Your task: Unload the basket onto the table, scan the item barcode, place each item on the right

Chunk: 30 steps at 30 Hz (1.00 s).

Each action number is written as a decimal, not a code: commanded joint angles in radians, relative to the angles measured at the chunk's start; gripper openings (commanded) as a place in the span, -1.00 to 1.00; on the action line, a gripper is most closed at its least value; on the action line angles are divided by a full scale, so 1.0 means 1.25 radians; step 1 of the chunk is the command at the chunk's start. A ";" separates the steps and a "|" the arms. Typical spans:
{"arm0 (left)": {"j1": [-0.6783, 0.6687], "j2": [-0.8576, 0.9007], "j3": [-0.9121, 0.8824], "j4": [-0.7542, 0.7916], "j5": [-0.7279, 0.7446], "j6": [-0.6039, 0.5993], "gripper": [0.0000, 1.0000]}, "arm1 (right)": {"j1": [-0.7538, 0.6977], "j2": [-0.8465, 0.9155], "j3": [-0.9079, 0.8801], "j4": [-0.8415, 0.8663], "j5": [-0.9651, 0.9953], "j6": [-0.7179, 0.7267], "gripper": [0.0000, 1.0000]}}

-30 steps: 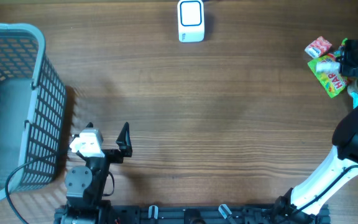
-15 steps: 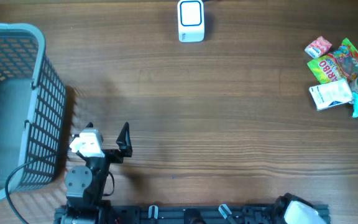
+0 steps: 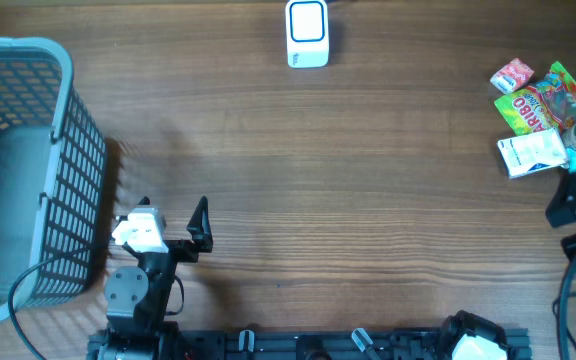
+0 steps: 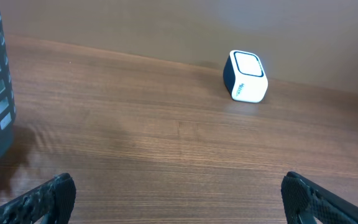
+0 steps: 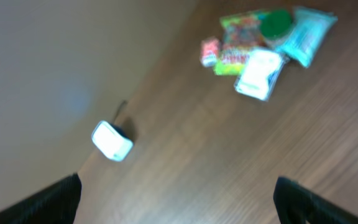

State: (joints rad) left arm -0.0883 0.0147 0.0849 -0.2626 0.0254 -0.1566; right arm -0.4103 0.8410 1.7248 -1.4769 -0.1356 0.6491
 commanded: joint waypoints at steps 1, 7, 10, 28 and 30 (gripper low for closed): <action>0.006 -0.005 -0.003 0.002 0.007 -0.007 1.00 | 0.106 -0.126 -0.173 0.246 0.029 -0.090 0.99; 0.006 -0.005 -0.003 0.002 0.007 -0.007 1.00 | 0.244 -0.399 -0.592 0.747 0.025 -0.273 1.00; 0.006 -0.005 -0.003 0.002 0.007 -0.007 1.00 | 0.298 -0.493 -0.783 0.942 0.026 -0.341 0.99; 0.006 -0.005 -0.003 0.002 0.007 -0.007 1.00 | 0.327 -0.670 -1.375 1.254 0.120 -0.394 1.00; 0.006 -0.005 -0.003 0.002 0.007 -0.007 1.00 | 0.323 -0.670 -1.375 1.213 0.134 -0.394 0.99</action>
State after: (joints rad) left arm -0.0883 0.0147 0.0849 -0.2623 0.0254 -0.1566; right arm -0.0025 0.0181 0.0059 0.0635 -0.0063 0.1696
